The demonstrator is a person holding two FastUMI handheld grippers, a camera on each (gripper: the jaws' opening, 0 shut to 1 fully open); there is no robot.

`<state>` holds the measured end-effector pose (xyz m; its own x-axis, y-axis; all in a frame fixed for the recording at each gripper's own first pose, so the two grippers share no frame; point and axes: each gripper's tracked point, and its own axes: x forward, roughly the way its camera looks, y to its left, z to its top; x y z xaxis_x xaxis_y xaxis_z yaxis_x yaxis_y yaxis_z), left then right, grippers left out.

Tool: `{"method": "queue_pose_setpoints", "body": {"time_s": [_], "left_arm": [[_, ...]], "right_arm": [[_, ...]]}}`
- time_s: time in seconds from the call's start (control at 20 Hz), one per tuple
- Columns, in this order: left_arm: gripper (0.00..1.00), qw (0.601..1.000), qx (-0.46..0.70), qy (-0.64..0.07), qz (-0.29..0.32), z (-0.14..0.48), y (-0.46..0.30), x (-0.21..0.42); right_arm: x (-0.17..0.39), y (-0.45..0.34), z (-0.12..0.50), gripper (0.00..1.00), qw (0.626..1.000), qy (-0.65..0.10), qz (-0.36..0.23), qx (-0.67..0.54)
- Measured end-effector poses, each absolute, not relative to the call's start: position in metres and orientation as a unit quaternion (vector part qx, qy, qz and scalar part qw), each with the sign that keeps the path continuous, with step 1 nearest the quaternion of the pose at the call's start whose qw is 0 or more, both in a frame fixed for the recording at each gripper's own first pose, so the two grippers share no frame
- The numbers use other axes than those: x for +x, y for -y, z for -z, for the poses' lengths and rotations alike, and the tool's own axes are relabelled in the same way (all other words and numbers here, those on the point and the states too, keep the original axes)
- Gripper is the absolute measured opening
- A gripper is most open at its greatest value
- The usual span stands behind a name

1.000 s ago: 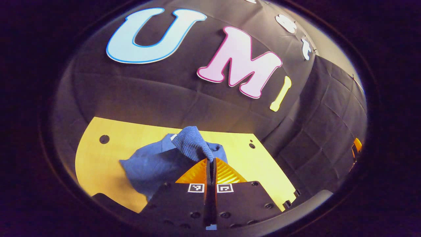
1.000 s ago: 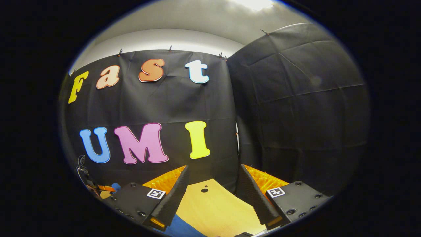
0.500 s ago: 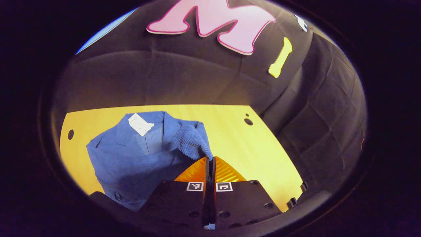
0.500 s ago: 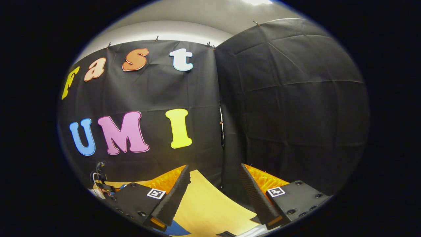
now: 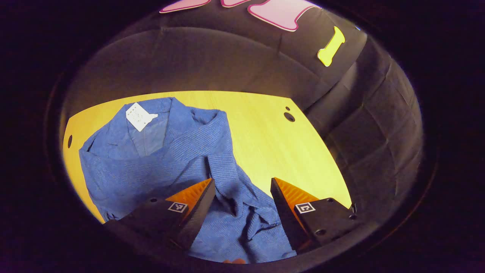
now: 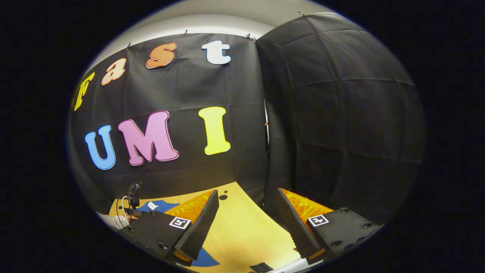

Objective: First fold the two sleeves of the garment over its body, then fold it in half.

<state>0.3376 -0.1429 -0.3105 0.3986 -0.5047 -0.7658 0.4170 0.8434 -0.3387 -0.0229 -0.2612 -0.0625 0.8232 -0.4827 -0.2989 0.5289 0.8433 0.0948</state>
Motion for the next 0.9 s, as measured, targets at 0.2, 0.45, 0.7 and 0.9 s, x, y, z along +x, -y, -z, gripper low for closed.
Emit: {"method": "queue_pose_setpoints", "body": {"time_s": [0.2,0.45,0.7,0.9], "left_arm": [[0.86,0.851,-0.034,-0.445,0.276,0.277,0.113,0.307],[0.85,0.869,0.019,-0.451,0.204,0.256,0.015,0.220],[0.85,0.841,-0.002,-0.531,0.102,0.291,-0.091,0.092],[0.85,0.770,-0.078,-0.632,0.029,0.342,-0.141,0.009]], "right_arm": [[-0.002,0.217,0.123,0.96,0.951,-0.191,0.209,0.127],[0.015,0.143,0.206,0.96,0.936,-0.287,0.133,0.154],[0.012,0.087,0.299,0.97,0.896,-0.414,0.072,0.143],[-0.018,0.063,0.371,0.98,0.836,-0.534,0.049,0.120]]}}
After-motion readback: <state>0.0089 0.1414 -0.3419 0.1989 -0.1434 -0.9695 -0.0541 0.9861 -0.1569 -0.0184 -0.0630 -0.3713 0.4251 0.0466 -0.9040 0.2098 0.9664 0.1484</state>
